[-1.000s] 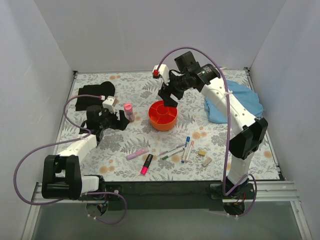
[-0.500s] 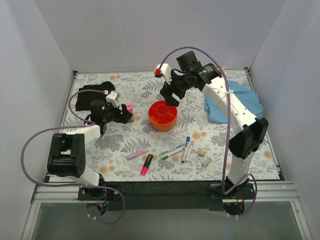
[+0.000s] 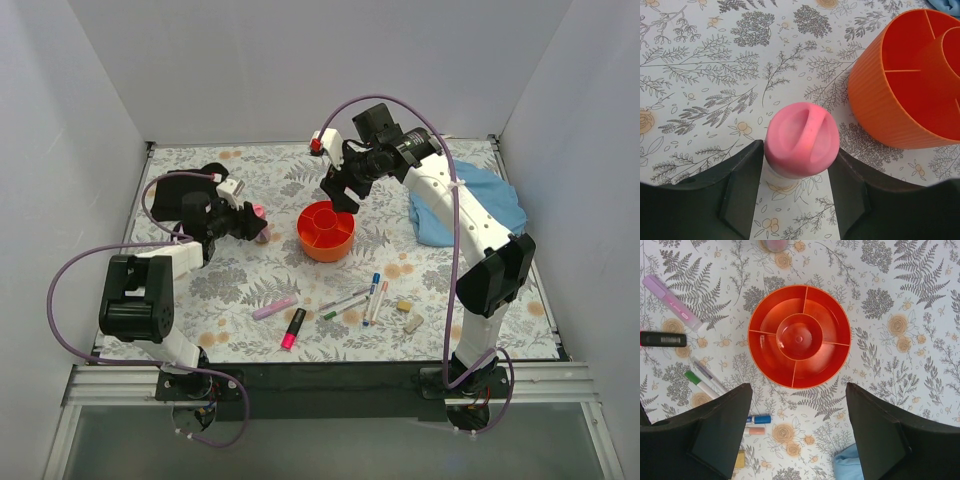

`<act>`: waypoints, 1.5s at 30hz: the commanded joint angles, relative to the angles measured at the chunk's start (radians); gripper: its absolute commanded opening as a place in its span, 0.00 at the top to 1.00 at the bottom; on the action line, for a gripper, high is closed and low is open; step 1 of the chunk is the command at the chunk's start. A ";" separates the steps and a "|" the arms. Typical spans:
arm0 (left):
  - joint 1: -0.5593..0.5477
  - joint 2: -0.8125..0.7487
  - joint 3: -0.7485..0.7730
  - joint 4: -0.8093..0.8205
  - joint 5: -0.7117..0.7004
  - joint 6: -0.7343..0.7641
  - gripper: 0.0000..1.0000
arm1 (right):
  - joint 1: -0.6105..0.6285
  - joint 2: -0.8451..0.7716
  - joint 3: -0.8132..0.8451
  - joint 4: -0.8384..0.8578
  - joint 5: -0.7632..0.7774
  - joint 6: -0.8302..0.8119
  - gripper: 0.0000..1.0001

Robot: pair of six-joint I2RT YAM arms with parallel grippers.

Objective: Sort the stationery into containers
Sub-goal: Pick up the stationery from the center of the board, then place the stationery in the storage box.

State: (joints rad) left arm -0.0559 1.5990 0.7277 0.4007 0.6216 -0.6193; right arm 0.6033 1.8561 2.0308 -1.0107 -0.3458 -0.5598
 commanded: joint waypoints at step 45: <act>-0.312 -0.033 0.544 -0.346 0.133 0.043 1.00 | -0.283 -0.135 -0.061 0.181 0.292 0.166 0.09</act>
State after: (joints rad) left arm -0.3489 1.5723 1.2148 0.0582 0.7689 -0.6029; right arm 0.3420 1.7653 1.9949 -0.8677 -0.0483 -0.4137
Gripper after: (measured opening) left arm 0.448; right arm 0.908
